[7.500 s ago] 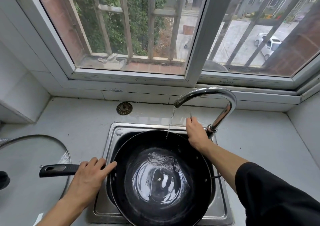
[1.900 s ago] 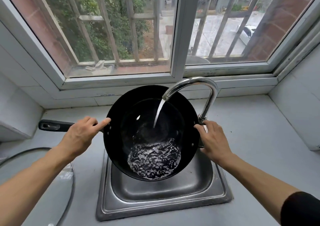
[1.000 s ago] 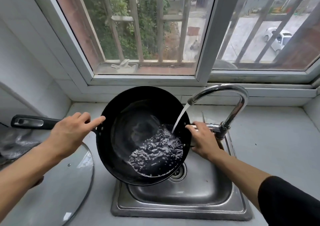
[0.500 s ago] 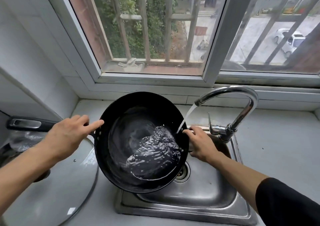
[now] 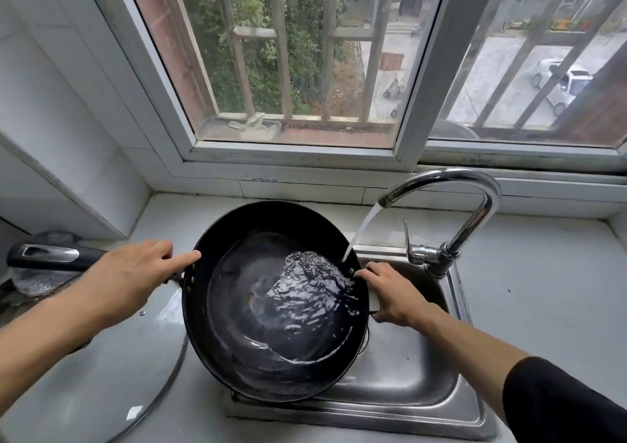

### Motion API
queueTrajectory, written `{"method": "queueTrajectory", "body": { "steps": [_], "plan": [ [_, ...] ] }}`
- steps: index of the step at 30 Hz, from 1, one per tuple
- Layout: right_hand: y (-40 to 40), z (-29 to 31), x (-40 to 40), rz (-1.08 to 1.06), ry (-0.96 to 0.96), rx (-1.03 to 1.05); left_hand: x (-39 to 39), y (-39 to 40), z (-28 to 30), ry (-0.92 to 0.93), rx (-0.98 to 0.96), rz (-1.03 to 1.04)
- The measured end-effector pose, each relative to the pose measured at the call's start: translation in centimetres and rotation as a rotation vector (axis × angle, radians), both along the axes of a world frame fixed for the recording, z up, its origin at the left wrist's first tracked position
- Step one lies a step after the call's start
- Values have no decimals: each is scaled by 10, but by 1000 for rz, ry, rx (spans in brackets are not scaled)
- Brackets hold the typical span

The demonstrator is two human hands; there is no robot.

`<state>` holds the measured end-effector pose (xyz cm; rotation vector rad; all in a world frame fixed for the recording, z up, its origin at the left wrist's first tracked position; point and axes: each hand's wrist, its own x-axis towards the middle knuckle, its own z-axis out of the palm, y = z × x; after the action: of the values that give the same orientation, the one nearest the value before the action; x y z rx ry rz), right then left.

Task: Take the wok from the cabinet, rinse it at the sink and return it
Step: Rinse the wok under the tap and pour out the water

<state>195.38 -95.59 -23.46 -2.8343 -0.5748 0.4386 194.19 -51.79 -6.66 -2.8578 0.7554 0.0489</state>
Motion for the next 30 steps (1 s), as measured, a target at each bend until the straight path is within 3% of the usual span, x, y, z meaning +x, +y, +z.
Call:
{"method": "queueTrajectory", "body": {
  "steps": [11,16,30],
  "plan": [
    [-24,3,-13,60,143,-59,-5,-8,-14,260,12,28],
    [-37,11,-21,80,205,-98,-6,-13,-25,315,63,31],
    [-67,43,-43,77,270,-154,-12,-19,-61,377,-77,18]
  ]
}}
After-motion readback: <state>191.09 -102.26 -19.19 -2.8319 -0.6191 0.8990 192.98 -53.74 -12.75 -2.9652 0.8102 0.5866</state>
